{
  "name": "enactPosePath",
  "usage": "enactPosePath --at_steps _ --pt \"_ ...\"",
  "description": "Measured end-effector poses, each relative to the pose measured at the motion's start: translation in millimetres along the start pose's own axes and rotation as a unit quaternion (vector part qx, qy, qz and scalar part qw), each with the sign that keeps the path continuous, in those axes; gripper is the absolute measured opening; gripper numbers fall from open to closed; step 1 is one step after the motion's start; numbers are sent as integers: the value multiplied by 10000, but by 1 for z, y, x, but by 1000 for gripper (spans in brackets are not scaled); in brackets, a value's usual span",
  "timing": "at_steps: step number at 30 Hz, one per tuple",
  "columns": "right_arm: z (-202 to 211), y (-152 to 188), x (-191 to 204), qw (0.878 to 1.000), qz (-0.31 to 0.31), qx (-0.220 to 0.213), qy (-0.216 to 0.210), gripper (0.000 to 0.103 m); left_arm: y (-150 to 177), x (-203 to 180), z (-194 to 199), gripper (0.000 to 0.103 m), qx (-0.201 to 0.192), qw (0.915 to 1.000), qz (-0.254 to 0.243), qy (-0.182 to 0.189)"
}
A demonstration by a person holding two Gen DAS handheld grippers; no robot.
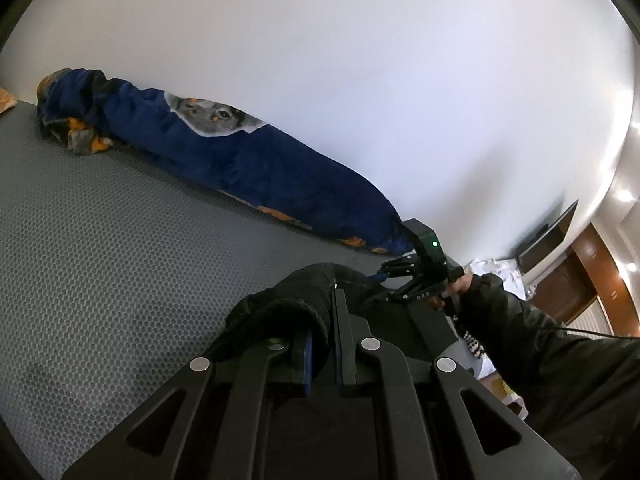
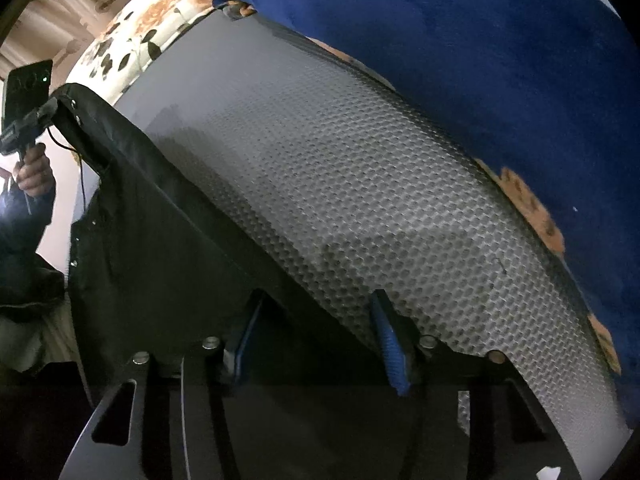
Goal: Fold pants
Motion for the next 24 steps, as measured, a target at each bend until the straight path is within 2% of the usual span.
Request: enactPosePath --at_steps 6,14,18,24 --pt "7 10 -8 9996 -112 38 256 42 -1 5 -7 8 52 10000 -22 -64" --pt "19 22 -7 9956 -44 -41 935 15 -3 11 -17 8 105 9998 -62 -162" --pt "29 29 1 9905 -180 -334 1321 12 -3 19 -26 8 183 9988 -118 -434" --pt "58 39 25 9772 -503 -878 1866 10 -4 32 -43 8 243 9926 -438 -1104"
Point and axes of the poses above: each gripper's, at about its wrist camera, not at the fingertips, and z roughly against the way its jaws point, x to its left, y to its underside, the point moved 2 cm from there along -z, roughly the way its jaws point, and after that the axes turned 12 degrees about -x, right-handed, at the moved point
